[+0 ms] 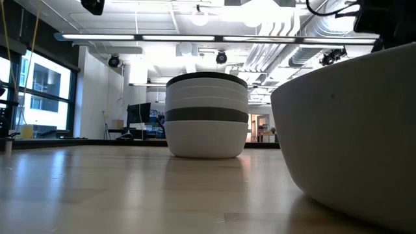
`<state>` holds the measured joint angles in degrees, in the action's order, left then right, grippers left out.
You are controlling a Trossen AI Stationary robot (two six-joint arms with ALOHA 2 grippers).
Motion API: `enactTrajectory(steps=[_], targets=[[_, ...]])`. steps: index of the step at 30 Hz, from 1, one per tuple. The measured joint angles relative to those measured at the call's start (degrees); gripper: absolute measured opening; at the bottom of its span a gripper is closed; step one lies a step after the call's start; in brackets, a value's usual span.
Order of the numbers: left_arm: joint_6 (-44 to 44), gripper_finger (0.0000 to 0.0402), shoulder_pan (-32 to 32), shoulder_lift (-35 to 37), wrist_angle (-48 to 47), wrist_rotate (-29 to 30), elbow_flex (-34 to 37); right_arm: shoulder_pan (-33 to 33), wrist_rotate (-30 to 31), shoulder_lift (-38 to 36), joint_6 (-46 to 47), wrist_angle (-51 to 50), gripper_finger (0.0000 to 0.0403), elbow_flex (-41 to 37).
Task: Nest bowls inside each other
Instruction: Stack the white bowl on top of the black bowl
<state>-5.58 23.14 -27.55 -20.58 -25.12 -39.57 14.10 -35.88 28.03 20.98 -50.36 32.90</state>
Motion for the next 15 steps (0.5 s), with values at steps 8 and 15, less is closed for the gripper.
enactTrajectory(steps=[8,15], targets=[[0.02,0.0216,0.01,-0.02,-0.02,0.08,0.0,-4.69,6.36,0.52,4.09,-8.11,0.0149,-0.15],[-0.41,0.0216,0.02,-0.02,0.06,0.13,0.0,-8.74,9.47,4.68,7.03,-5.81,0.0149,-0.15]])
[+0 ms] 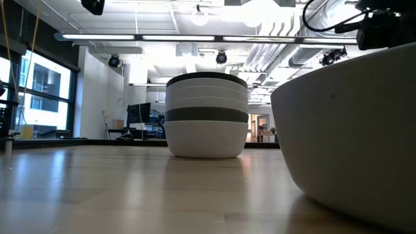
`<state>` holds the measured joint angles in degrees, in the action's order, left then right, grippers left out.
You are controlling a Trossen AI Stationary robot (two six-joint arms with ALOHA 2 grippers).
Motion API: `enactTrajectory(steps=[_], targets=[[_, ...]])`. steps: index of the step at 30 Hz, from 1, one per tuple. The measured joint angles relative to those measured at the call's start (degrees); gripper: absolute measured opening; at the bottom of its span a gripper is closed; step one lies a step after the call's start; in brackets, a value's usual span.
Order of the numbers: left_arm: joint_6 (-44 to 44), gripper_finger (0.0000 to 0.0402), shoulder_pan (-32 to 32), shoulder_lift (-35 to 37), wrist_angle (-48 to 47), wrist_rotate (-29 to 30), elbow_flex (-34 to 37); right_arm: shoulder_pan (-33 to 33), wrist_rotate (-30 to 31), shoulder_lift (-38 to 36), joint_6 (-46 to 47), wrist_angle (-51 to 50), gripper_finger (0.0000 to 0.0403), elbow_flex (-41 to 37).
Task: Nest bowls inside each other
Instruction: Stack the white bowl on top of the black bowl
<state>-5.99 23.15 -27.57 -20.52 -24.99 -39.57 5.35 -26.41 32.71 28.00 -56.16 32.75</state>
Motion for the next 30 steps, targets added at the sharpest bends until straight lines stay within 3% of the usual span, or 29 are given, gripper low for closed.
enactTrajectory(steps=[9,22,30], targets=[[0.87,0.0216,0.0,0.02,-0.29,0.09,0.0,-7.44,5.52,7.21,5.03,0.74,0.0149,0.03],[0.87,0.0216,0.0,0.0,-0.69,0.07,0.0,-27.89,16.35,12.81,17.31,4.61,0.0149,0.13],[1.31,0.0216,-0.01,0.01,-0.69,0.07,0.0,-38.53,18.22,17.72,27.12,5.54,0.0149,0.13]])
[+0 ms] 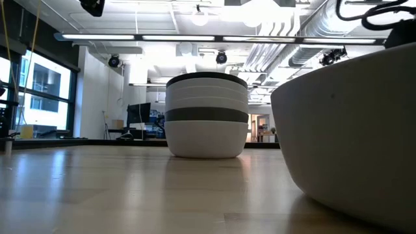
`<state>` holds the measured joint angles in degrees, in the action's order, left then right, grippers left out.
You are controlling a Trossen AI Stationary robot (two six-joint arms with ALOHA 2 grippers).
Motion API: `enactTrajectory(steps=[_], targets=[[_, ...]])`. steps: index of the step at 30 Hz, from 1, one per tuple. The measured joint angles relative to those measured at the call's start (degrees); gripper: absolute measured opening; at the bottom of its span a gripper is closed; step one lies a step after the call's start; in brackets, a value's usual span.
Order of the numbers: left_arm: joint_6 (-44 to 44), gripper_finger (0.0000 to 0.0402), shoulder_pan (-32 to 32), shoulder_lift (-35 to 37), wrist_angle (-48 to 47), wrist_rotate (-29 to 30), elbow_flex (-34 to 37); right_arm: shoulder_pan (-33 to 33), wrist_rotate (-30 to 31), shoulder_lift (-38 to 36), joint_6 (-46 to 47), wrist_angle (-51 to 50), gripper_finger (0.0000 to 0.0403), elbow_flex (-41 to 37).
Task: Nest bowls inside each other
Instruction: Stack the white bowl on top of the black bowl
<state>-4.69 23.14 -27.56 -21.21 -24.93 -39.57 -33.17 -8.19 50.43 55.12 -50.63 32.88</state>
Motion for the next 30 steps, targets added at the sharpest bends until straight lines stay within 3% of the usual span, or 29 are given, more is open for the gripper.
enactTrajectory(steps=[8,21,25,30], targets=[[0.02,0.0216,0.02,-0.01,0.0,0.0,0.0,-5.6,5.08,6.62,3.55,5.77,0.0149,0.02],[0.02,0.0216,0.02,-0.01,-1.38,-0.02,0.04,-5.9,5.21,13.91,5.6,8.26,0.0146,0.02],[-0.39,0.0216,0.01,0.01,-1.13,-0.03,1.04,-5.9,5.21,13.95,7.0,9.95,0.0106,0.02],[-0.39,0.0216,0.02,0.0,0.6,-0.03,4.35,-5.88,4.83,13.94,6.19,11.6,0.0013,0.02]])
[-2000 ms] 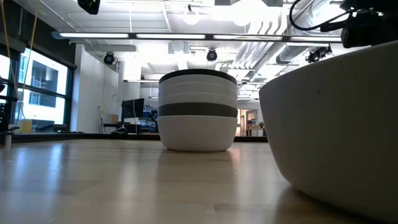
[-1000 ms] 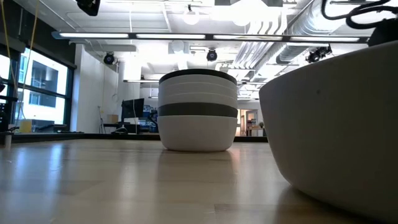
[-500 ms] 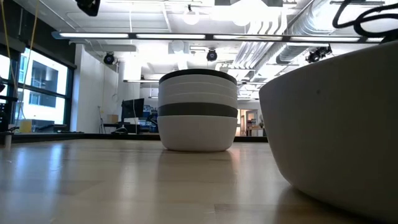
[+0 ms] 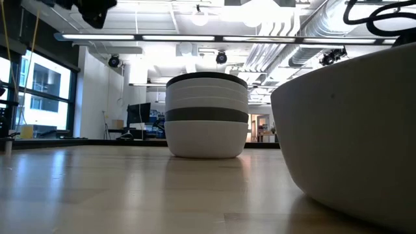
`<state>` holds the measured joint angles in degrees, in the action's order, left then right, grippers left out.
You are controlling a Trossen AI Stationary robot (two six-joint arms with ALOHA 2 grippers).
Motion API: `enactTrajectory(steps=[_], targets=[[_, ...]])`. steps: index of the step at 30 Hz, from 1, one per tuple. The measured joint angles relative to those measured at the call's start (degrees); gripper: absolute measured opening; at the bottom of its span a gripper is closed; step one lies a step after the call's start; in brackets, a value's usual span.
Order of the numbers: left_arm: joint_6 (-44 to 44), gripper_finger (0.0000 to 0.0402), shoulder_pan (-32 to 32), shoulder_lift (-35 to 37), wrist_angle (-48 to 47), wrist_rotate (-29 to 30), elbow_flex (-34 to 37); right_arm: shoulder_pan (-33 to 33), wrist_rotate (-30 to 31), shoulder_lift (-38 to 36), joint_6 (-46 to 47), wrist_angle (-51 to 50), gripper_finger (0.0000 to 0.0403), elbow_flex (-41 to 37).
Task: Nest bowls inside each other
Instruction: Stack the white bowl on top of the black bowl
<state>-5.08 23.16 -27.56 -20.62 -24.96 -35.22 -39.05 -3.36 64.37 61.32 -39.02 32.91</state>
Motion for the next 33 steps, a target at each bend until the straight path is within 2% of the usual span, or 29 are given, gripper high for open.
enactTrajectory(steps=[5,19,22,26,33], targets=[[0.43,0.0216,-0.01,-0.01,2.16,0.02,2.6,1.27,-0.15,-0.01,0.45,0.43,0.0012,0.02],[4.48,0.0216,0.07,-0.01,14.7,3.51,2.66,8.37,-1.92,-0.01,-7.46,-1.43,0.0001,0.55],[4.5,0.0216,0.07,-0.01,14.92,3.51,2.66,10.17,-1.1,-0.01,-10.26,-8.08,0.0001,3.29],[4.88,0.0216,0.07,-0.01,14.92,3.51,2.66,13.83,2.84,-0.01,-15.56,-16.58,0.0,8.73],[6.43,0.0216,0.07,-0.01,14.96,3.52,2.66,22.07,7.12,-0.03,-26.4,-22.53,0.0,19.64]])
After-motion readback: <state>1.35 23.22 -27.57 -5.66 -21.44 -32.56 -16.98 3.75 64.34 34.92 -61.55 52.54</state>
